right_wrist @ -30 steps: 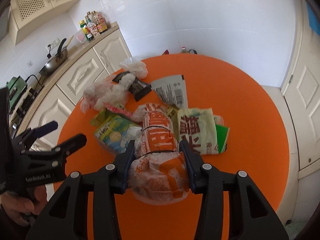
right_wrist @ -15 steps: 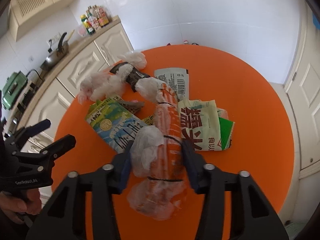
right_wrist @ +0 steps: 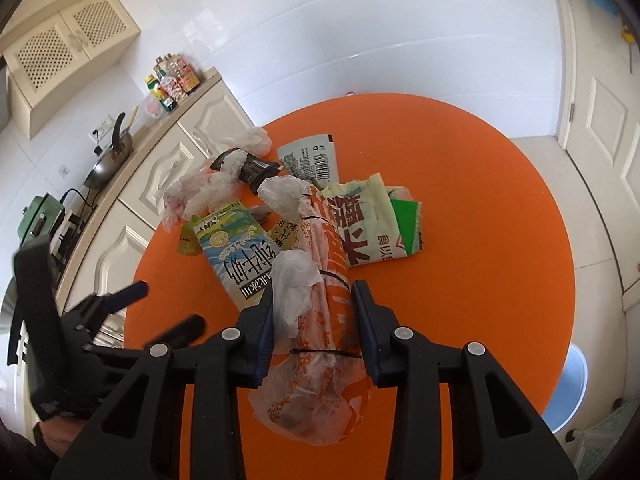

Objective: Collect trash
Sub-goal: 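Grasp the small brown lump with the left gripper while the right holds the bag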

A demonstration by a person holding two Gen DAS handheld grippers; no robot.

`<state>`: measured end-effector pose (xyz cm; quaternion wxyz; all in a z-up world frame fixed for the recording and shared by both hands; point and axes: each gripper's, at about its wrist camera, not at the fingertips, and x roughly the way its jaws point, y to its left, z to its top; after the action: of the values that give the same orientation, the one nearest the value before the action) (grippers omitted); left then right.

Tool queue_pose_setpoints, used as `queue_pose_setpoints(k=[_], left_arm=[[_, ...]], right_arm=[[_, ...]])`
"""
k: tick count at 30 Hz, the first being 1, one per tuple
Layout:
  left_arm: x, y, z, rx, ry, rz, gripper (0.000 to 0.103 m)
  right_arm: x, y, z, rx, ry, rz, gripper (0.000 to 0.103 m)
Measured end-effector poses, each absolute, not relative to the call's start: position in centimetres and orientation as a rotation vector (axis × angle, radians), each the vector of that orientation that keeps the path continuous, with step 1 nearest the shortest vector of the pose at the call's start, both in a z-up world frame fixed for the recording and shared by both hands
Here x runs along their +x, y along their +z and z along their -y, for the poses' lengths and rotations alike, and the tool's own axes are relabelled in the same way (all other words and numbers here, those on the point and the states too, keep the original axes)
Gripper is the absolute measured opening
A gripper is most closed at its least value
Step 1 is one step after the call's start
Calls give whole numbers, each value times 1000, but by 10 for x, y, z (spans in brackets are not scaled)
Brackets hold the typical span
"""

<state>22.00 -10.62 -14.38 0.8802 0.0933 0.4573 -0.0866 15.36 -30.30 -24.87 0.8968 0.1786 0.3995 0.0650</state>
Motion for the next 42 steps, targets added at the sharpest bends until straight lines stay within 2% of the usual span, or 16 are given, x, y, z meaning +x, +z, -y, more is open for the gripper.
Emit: queue_pose_setpoints(k=[5, 8, 10, 11, 12, 14, 15, 16, 28, 35, 42], left_arm=[[236, -169, 127, 240, -215, -978, 101], [244, -175, 130, 210, -237, -972, 93], [249, -175, 128, 165, -284, -981, 78], [250, -175, 128, 155, -286, -979, 75], [250, -175, 128, 153, -290, -971, 68], [252, -175, 128, 150, -303, -961, 49], [252, -174, 127, 143, -312, -959, 32], [255, -172, 124, 134, -325, -964, 22], [234, -153, 75, 66, -318, -953, 22], [212, -104, 65, 50, -304, -855, 22], [203, -55, 107, 72, -424, -744, 22]], right_arm=[[149, -249, 309, 389, 122, -825, 36], [144, -248, 314, 398, 116, -816, 36], [141, -247, 318, 403, 110, -811, 36], [140, -248, 320, 404, 107, -810, 36], [139, -248, 321, 405, 105, -810, 36], [137, -249, 323, 409, 105, -808, 36], [136, -249, 322, 410, 104, -807, 36], [135, -249, 322, 410, 104, -805, 36], [123, -236, 323, 416, 113, -768, 36], [112, -222, 326, 417, 124, -718, 36], [86, -199, 349, 436, 87, -636, 36]])
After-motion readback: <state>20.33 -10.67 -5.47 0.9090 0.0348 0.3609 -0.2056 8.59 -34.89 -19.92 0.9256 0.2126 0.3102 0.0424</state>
